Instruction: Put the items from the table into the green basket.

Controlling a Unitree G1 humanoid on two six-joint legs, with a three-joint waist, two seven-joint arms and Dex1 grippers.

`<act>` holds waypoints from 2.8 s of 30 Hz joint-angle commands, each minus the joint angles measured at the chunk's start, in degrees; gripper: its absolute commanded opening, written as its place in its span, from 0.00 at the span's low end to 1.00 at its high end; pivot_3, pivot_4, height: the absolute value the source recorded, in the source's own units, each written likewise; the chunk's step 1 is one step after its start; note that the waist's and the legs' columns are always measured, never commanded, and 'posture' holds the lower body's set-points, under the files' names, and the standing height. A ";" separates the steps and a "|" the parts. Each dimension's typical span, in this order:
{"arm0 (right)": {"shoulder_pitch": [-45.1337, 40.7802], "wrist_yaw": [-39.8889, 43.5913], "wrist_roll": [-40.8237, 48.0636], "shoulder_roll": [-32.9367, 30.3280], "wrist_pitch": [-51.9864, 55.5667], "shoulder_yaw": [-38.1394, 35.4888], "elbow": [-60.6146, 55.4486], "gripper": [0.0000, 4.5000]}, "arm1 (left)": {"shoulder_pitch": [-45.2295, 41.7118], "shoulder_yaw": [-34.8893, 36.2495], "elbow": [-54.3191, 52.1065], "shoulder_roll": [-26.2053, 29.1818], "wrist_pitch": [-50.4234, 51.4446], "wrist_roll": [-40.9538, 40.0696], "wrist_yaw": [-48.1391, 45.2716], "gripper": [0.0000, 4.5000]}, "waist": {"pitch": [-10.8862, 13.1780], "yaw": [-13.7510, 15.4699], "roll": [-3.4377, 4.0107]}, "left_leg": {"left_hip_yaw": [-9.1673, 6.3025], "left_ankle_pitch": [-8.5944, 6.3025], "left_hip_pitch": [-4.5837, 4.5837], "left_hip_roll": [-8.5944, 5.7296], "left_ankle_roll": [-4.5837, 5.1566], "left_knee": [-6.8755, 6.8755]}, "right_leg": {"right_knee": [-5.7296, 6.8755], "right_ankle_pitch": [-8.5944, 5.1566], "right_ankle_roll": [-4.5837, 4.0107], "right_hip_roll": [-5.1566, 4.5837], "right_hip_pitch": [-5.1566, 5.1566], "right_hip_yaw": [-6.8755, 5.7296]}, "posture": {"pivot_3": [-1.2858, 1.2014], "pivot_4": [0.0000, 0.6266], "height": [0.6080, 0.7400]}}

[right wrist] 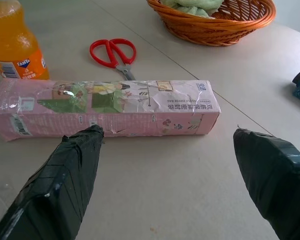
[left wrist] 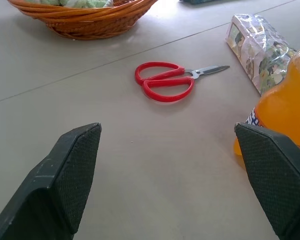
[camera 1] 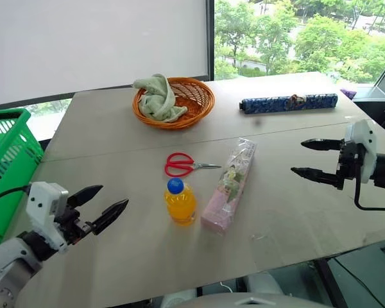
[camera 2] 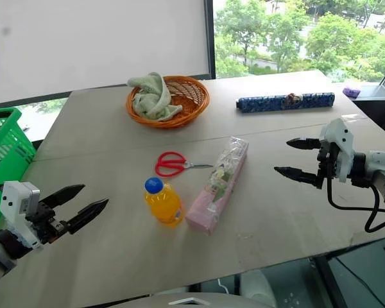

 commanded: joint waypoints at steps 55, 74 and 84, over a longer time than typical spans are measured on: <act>1.40 -12.57 14.87 2.54 13.48 -5.17 -29.01 1.00 | -90.40 -67.02 89.42 -9.96 -27.25 62.55 -24.67 0.98 | 0.11 -9.01 -0.03 | 0.23 -0.03 -0.10 0.00 0.06 0.90 | 0.94 0.23 0.48 0.55 -0.03 0.19 | 0.41 0.00 1.00; -16.55 -7.85 15.39 -2.30 19.77 2.29 -19.52 1.00 | -86.39 -66.90 85.38 -7.20 -24.03 65.46 -34.24 0.82 | 0.02 -12.28 0.07 | 0.14 -0.09 0.73 0.05 0.15 0.64 | 0.89 0.27 0.63 0.56 0.53 0.56 | 0.43 0.00 1.00; -16.27 -8.56 16.43 -1.51 20.57 2.17 -21.49 1.00 | -81.65 -64.77 80.45 -4.70 -23.30 65.18 -32.21 0.02 | -0.15 -12.45 0.31 | 0.08 -0.11 1.17 0.09 0.19 0.67 | 0.94 0.20 0.48 0.55 0.89 0.74 | 0.43 0.00 1.00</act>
